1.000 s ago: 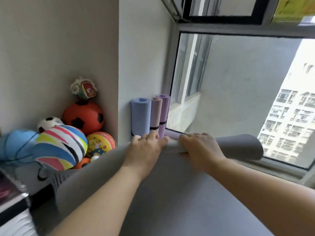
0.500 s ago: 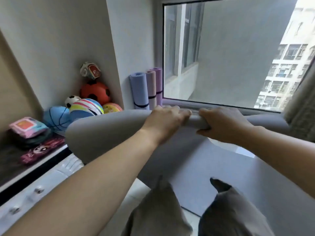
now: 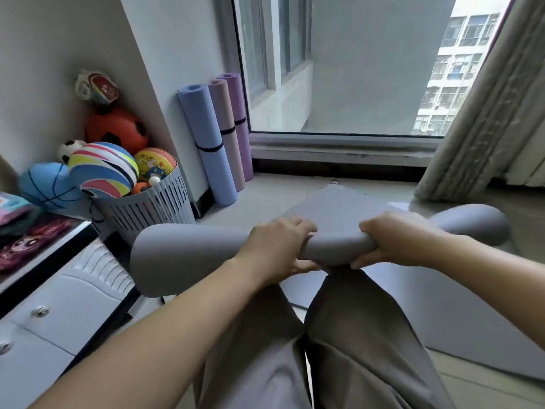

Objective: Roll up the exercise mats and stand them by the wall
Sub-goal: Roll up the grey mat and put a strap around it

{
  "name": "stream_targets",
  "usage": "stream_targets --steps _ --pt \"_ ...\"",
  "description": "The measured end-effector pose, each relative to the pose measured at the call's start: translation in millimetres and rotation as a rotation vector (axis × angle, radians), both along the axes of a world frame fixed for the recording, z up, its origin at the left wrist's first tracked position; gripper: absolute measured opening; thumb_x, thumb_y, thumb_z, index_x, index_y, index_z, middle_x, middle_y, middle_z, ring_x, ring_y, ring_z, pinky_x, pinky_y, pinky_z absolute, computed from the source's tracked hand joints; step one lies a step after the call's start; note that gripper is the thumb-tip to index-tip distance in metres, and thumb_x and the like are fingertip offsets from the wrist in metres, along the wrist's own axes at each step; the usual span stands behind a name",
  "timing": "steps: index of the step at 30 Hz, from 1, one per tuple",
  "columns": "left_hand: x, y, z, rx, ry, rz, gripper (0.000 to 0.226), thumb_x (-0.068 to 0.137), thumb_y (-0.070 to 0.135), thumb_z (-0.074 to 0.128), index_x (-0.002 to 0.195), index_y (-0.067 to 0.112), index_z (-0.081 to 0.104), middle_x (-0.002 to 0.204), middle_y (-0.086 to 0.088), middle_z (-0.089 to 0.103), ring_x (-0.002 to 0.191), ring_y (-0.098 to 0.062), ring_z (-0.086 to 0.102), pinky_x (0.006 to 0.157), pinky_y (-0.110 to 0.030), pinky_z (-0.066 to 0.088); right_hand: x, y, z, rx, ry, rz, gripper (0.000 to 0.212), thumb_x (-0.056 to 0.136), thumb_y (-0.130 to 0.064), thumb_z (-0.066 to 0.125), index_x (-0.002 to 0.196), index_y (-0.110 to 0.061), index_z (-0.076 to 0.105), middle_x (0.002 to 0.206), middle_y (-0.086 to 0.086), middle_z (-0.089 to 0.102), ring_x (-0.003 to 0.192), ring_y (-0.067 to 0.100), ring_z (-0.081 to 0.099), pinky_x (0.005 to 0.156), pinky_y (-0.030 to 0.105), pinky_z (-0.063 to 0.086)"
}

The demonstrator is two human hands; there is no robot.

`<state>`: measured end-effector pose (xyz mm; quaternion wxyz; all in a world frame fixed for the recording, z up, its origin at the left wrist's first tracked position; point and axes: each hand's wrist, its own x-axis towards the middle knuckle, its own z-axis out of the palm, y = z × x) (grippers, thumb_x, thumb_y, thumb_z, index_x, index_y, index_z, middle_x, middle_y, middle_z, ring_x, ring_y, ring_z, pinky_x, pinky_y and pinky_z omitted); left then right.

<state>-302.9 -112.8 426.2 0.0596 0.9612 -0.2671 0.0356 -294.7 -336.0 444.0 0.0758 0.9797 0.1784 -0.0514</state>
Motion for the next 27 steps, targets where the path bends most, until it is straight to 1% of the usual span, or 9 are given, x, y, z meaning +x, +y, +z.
stream_targets --steps 3,6,10,12,14,17,22,25,27 --pt "3 15 -2 0.052 0.187 0.089 0.053 0.08 0.071 0.054 0.113 0.03 0.055 0.114 0.009 0.057 0.104 -0.015 0.054 0.077 -0.033 0.042 0 -7 -5 0.125 0.303 -0.031 0.047 0.075 -0.066 0.064 0.075 -0.021 0.048 0.075 -0.007 0.056 0.067 0.01 0.05 0.055 0.023 0.034" --pt "3 15 -3 0.172 0.071 0.069 0.052 0.08 0.07 0.053 0.106 0.025 0.053 0.109 0.006 0.059 0.099 -0.019 0.056 0.07 -0.032 0.037 0 0 0 0.157 0.363 -0.026 0.044 0.076 -0.062 0.067 0.077 -0.022 0.049 0.079 -0.006 0.057 0.067 0.008 0.05 0.056 0.023 0.034" --pt "2 16 4 0.136 -0.213 0.051 0.05 0.08 0.065 0.055 0.101 0.02 0.052 0.103 0.002 0.06 0.094 -0.023 0.059 0.065 -0.03 0.031 1 7 -1 0.117 0.074 0.044 0.059 0.068 -0.073 0.063 0.099 -0.024 0.048 0.101 -0.006 0.052 0.09 0.013 0.048 0.07 0.027 0.038" --pt "1 20 4 0.008 -0.421 -0.041 0.046 0.081 0.061 0.051 0.089 0.016 0.058 0.085 -0.001 0.062 0.074 -0.025 0.06 0.06 -0.03 0.038 -3 8 -10 0.21 -0.255 0.193 0.067 0.071 -0.075 0.054 0.109 -0.02 0.051 0.107 -0.003 0.051 0.099 0.019 0.049 0.079 0.033 0.041" --pt "1 25 0 -0.077 -0.578 -0.086 0.042 0.084 0.054 0.048 0.082 0.014 0.06 0.076 -0.002 0.06 0.064 -0.025 0.056 0.059 -0.033 0.044 -5 9 -15 0.225 -0.571 0.341 0.068 0.076 -0.073 0.045 0.106 -0.014 0.058 0.101 0.004 0.057 0.09 0.027 0.055 0.076 0.038 0.046" --pt "-3 26 -4 -0.007 -0.677 -0.068 0.031 0.089 0.041 0.047 0.085 0.013 0.061 0.08 -0.006 0.059 0.067 -0.027 0.056 0.064 -0.036 0.045 -2 11 -17 0.171 -0.687 0.401 0.063 0.079 -0.07 0.041 0.093 -0.011 0.06 0.086 0.005 0.059 0.075 0.028 0.055 0.066 0.037 0.046" --pt "-23 23 -13 0.138 -0.39 0.017 0.043 0.081 0.051 0.037 0.097 0.014 0.052 0.088 -0.008 0.057 0.071 -0.029 0.057 0.065 -0.035 0.046 -12 20 -17 0.144 -0.507 0.408 0.057 0.08 -0.072 0.032 0.072 -0.018 0.047 0.063 -0.002 0.055 0.055 0.024 0.056 0.051 0.029 0.036" --pt "-42 27 -9 0.127 -0.071 -0.019 0.048 0.093 0.058 0.033 0.116 0.018 0.048 0.11 -0.004 0.049 0.089 -0.029 0.058 0.075 -0.037 0.043 -28 20 -15 0.083 -0.24 0.41 0.054 0.08 -0.078 0.032 0.086 -0.025 0.035 0.09 -0.004 0.06 0.085 0.022 0.061 0.067 0.031 0.033" --pt "-45 31 -9 0.125 0.121 -0.025 0.044 0.098 0.054 0.028 0.124 0.023 0.043 0.12 -0.001 0.042 0.101 -0.027 0.055 0.08 -0.036 0.039 -32 18 -19 0.022 -0.106 0.387 0.056 0.079 -0.08 0.034 0.091 -0.025 0.031 0.1 -0.005 0.058 0.095 0.021 0.058 0.071 0.031 0.035"
